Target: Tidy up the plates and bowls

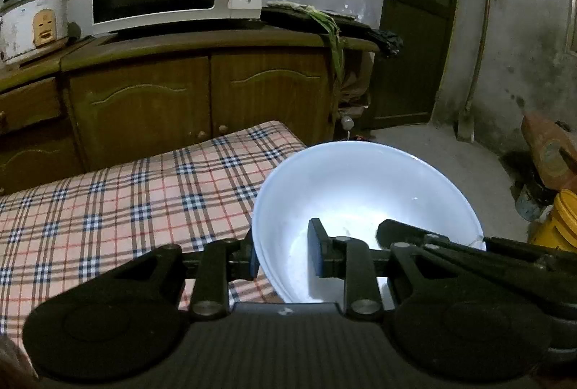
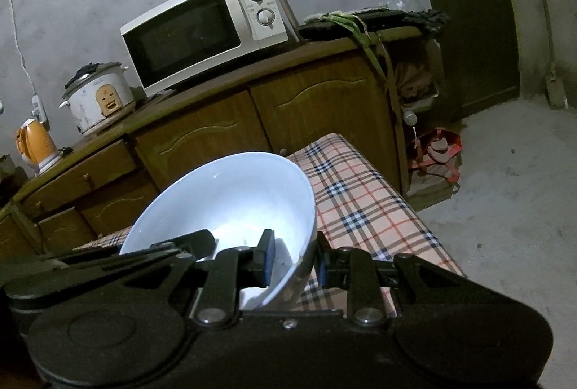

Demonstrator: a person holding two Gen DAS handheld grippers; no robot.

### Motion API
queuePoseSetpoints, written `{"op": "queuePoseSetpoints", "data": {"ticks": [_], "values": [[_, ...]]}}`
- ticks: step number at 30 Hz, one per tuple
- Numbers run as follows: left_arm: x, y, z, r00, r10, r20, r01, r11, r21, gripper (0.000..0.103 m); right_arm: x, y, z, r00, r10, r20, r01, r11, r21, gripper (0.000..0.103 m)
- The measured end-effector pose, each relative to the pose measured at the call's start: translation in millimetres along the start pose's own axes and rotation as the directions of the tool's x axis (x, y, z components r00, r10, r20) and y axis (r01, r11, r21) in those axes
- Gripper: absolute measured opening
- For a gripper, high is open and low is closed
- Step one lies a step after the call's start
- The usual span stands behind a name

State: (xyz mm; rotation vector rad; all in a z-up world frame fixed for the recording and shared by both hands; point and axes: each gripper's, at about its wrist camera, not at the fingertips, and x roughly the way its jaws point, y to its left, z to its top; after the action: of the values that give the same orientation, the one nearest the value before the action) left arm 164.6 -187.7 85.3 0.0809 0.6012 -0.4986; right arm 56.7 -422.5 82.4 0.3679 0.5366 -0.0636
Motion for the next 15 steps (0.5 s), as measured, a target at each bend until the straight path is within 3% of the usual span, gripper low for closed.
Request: {"op": "queuePoseSetpoints", "data": {"ticks": [15], "values": [[-20.1, 6.3, -22.9, 1.0, 0.015, -0.003, -0.015, 1.0, -0.009, 0.027, -18.2, 12.7, -22.5, 1.0, 0.004, -0.016, -0.004, 1.0, -0.022, 0.029]]}}
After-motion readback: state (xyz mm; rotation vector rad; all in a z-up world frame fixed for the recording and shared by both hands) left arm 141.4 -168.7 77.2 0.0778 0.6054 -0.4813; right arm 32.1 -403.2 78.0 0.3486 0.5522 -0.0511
